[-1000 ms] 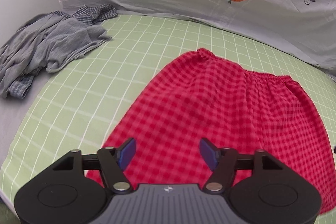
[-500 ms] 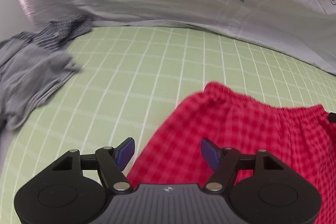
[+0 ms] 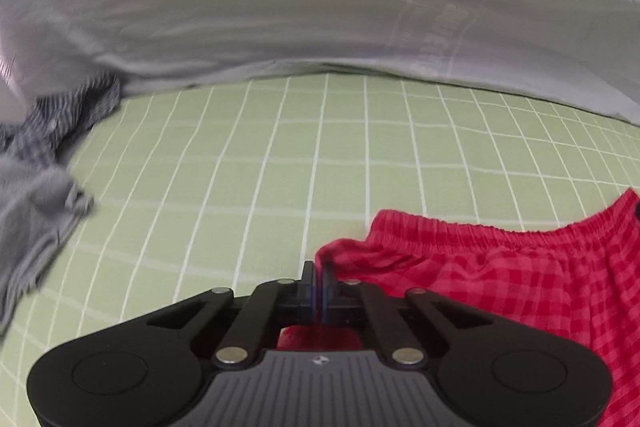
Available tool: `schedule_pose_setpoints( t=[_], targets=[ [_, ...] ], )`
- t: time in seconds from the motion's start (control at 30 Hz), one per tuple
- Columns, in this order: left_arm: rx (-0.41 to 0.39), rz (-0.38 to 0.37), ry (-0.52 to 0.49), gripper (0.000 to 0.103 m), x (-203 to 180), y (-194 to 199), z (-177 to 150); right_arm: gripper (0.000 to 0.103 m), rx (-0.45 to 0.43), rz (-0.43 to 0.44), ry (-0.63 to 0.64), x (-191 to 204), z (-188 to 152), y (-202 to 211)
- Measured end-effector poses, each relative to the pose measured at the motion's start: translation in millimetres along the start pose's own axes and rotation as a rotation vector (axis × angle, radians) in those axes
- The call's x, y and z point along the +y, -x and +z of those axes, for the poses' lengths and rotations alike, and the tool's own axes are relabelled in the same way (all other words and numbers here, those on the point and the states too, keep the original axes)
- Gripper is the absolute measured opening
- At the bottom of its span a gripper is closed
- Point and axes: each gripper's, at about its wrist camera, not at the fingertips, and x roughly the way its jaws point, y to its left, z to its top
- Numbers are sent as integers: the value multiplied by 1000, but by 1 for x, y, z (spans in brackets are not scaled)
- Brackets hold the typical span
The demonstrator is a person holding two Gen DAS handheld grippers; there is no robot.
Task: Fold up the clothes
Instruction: 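Pull the waistband with both grippers to smooth the shorts, then release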
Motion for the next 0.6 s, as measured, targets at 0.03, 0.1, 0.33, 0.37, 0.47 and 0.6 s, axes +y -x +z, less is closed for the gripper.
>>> schedule_pose_setpoints(
  t=[0.03,0.1,0.33,0.37,0.47,0.6],
  targets=[
    [-3,2,5,5,-1,0,6,6,-6,-11,1,1,4,-1],
    [-22,0,21,12,-1,6,15,18,-24,-39,13,4,9,2],
    [-49,-34,50,69,-2,61,-5,91,-52,-137,115,33,-32,57],
    [-37,-34,50,70,-4,69,-15,92,-36,-140,128,38,-46,64],
    [16,-38,50,70,-7,93,-54,94,16,-142,168,53,-90,85],
    [78,-57,27,70,-12,122,-105,95,79,-131,186,71,-146,112]
  ],
)
